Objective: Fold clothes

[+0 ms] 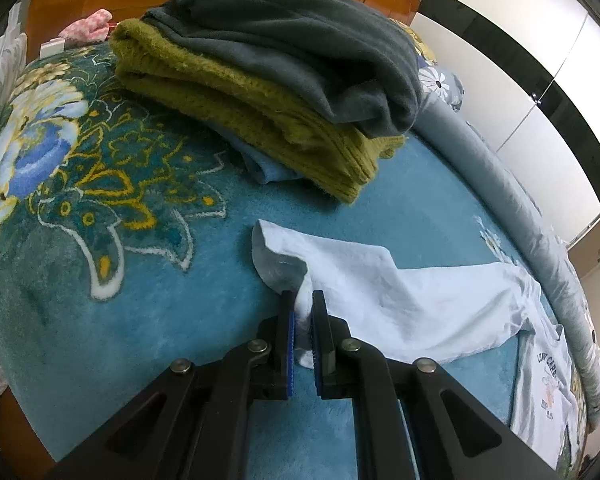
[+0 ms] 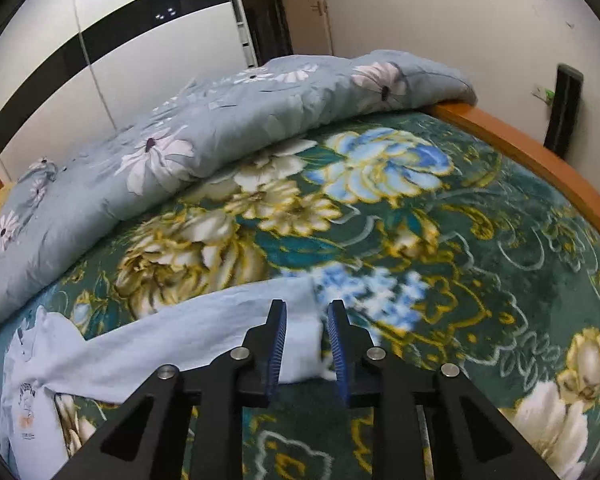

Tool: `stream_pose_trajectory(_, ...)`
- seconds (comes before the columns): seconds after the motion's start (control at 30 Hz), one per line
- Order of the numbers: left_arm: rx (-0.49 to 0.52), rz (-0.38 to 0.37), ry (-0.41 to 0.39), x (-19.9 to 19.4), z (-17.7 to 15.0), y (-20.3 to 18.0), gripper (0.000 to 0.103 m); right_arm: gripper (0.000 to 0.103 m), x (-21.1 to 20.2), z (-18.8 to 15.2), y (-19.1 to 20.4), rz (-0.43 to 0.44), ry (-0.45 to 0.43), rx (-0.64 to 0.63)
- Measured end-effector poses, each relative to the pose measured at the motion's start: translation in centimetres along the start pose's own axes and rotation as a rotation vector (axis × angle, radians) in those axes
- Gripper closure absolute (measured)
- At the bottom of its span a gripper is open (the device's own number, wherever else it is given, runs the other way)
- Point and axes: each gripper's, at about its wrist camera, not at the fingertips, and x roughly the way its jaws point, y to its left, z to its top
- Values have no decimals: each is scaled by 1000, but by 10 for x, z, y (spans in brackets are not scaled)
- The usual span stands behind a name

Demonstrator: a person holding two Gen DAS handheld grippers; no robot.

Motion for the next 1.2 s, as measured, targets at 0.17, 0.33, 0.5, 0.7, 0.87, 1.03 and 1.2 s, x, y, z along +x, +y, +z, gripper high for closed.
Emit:
stream_pose_trajectory(0.17, 6, 9, 0, 2, -1, -6, 96, 78, 25, -23, -17, 85, 76, 88)
stream_pose_trajectory(0.33, 2, 5, 4, 3, -1, -5, 96, 76, 34, -31, -15, 157, 48, 177)
stream_pose_trajectory(0.5, 2, 19, -1, 5, -2, -8, 96, 92, 31, -32, -2, 201, 12, 184)
stream_pose_trajectory(0.7, -11, -9, 3, 6, -1, -1, 96, 96, -20, -34, -15, 201, -85, 206)
stream_pose_trajectory(0.87, -21, -16, 0, 9, 0, 0, 96, 97, -34, -54, -31, 198, -60, 216)
stream_pose_trajectory(1.03, -53, -27, 5, 9, 3, 7, 96, 96, -12, -70, -30, 153, 20, 228)
stream_pose_trajectory(1.2, -59, -24, -14, 1, 12, 10, 97, 80, -27, -72, -30, 117, -10, 238)
